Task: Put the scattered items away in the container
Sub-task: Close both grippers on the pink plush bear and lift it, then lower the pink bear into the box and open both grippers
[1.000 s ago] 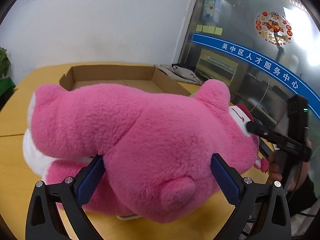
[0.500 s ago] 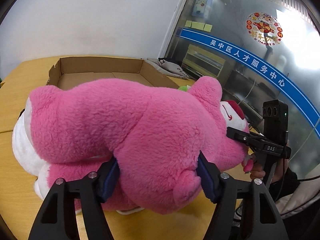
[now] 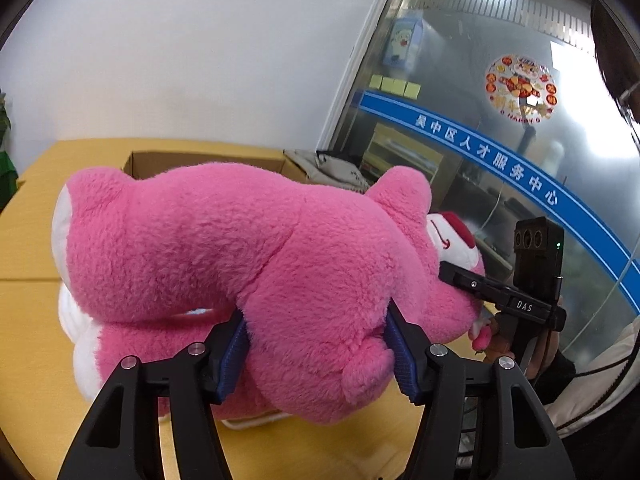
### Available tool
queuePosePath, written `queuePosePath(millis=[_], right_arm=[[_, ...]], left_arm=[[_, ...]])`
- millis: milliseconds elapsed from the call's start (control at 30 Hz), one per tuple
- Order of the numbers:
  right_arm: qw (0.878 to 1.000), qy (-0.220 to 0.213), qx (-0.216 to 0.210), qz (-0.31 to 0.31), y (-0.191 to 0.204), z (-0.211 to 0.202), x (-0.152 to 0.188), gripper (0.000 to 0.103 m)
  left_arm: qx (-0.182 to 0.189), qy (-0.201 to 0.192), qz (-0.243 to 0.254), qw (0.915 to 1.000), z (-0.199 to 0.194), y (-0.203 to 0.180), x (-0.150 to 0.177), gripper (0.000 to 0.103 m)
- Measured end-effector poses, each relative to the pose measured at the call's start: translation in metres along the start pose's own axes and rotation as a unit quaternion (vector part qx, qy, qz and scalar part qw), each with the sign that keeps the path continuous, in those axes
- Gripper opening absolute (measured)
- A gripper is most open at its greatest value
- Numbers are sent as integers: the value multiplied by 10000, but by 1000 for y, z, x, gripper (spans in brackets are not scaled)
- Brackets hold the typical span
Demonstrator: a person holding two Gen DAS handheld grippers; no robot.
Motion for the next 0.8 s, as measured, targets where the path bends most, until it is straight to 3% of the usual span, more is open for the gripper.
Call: queuePosePath(millis=[267,433,633,800], right_arm=[[9985,-455,-114,-289,9,17,-85,76],[9965,-699,-174,-435,1,55,-156,76],[9980,-562,-218,-188,-45,137,-230,76],[9998,2,73,172,-115,217,-253,76]], left_arm=[[-139,-344,396,9985,0,14,-94,66],[-161,-387,427,9982,27,49,-164,66],[-233,-48,379,9990,108,106,-248,66],[-120,664,-144,9976,215,160,-264,66]])
Point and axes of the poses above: each gripper's, at about its wrist camera, not at the fingertips, and z roughly the way its jaws point, y to its left, x to its underside, the point moved 8 cm from there along z, roughly the way its jaws point
